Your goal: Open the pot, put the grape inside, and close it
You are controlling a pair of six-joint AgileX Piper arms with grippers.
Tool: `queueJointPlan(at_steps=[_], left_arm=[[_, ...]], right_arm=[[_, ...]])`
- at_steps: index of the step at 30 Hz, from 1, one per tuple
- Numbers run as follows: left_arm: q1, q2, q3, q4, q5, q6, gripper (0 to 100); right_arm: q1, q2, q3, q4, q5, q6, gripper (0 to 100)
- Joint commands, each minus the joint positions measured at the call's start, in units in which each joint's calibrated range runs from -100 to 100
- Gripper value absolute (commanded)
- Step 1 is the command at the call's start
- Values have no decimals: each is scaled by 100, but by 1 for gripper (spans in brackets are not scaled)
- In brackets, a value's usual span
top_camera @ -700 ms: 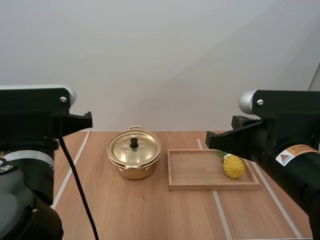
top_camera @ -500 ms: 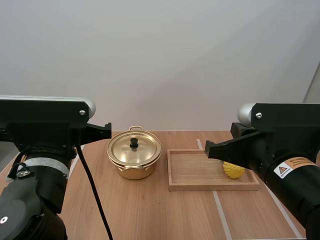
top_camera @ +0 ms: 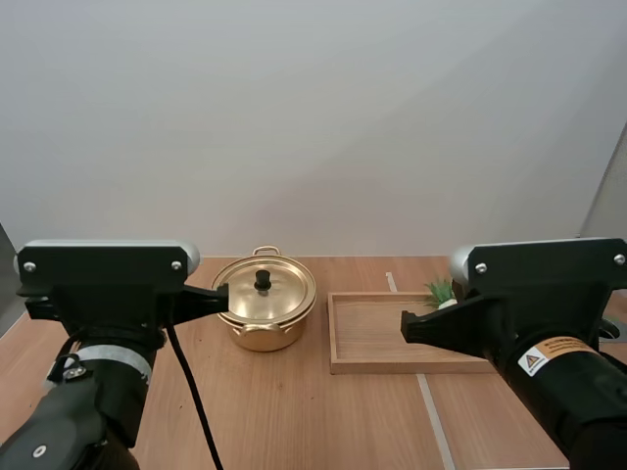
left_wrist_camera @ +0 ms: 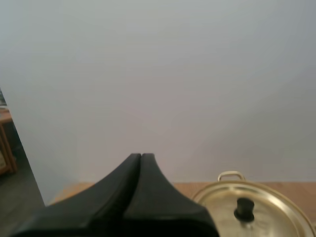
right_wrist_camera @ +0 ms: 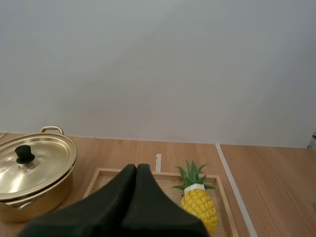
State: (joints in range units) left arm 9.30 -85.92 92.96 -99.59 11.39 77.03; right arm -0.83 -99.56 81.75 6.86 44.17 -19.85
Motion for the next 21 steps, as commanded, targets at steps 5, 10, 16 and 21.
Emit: queueJointPlan(at_steps=[5,10,16,21], left_arm=[[-4,23,680,-41,-82,-56,0],[-4,23,704,-41,-166,-56,0],[-4,23,704,-41,-166,-56,0],[-74,-261,704,-41,-205,-56,0]], right_arm=[[-23,-44,272,-295,300,-42,0],[-23,-44,272,-238,300,-42,0],[-23,-44,272,-209,300,-42,0],[-23,-44,304,-100,300,-32,0]])
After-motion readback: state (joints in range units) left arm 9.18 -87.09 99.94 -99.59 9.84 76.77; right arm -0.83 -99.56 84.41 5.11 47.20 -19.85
